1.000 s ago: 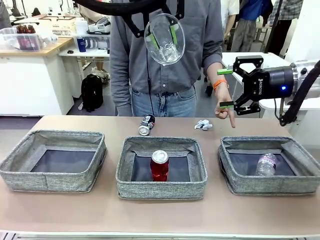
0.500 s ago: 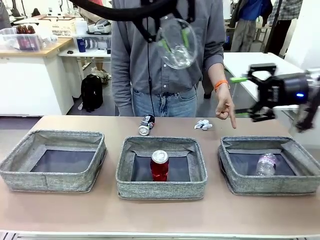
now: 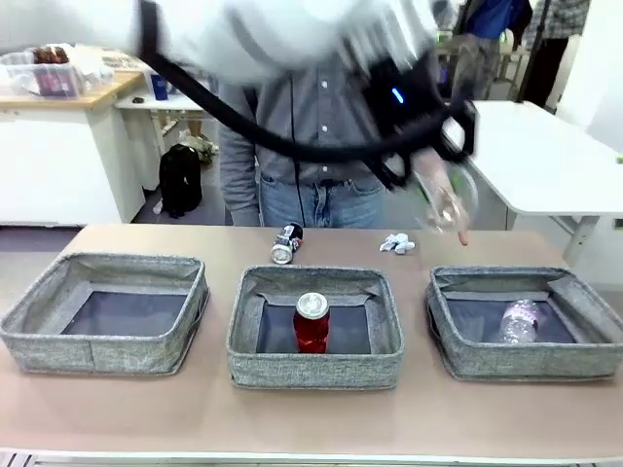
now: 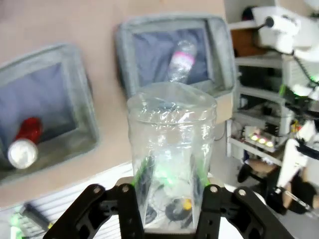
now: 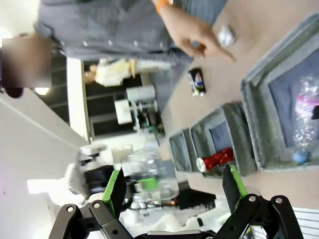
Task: Sort the waste into the appropriate baskets.
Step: Place the picked waste into the Fabric basket indicated by the person.
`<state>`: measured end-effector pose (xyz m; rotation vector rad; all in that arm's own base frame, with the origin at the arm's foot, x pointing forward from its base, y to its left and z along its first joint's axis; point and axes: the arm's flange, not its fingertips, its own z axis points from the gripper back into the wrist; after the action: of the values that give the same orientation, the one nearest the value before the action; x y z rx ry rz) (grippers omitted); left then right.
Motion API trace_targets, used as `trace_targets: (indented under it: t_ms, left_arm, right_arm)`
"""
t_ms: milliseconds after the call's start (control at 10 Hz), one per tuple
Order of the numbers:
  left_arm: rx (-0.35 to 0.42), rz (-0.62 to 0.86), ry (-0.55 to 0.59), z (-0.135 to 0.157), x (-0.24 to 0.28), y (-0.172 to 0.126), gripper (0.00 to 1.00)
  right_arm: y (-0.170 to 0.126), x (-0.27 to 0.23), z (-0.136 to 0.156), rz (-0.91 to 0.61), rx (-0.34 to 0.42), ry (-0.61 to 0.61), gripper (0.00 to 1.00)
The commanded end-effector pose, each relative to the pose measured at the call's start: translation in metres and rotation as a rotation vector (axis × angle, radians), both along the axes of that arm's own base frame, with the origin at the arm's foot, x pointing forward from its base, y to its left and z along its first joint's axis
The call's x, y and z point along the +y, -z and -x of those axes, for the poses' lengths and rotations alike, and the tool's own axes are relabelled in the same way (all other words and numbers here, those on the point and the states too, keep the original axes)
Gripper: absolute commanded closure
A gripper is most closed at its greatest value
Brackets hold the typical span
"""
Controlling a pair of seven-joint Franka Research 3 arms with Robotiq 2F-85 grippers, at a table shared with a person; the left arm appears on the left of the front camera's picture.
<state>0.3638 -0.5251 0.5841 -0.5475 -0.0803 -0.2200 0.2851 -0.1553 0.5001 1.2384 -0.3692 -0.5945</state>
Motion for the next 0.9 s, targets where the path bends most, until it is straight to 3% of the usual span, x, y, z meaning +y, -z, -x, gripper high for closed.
trace_targets:
  t_ms: [0, 200, 300, 800]
  left_arm:
    - [-0.058, 0.014, 0.075, -0.031, -0.055, 0.019, 0.63]
    - [-0.016, 0.023, 0.079, -0.053, -0.105, 0.051, 0.63]
    - [-0.029, 0.002, 0.044, -0.058, -0.121, 0.064, 0.63]
    - [-0.039, -0.058, 0.028, -0.060, -0.143, 0.087, 0.63]
  right_arm:
    - [0.019, 0.018, 0.067, 0.007, -0.044, 0.017, 0.00]
    - [0.023, 0.007, 0.118, -0.017, -0.152, -0.040, 0.00]
    - [-0.011, -0.028, 0.041, -0.001, -0.046, 0.026, 0.00]
    - [-0.011, -0.028, 0.041, -0.001, -0.046, 0.026, 0.00]
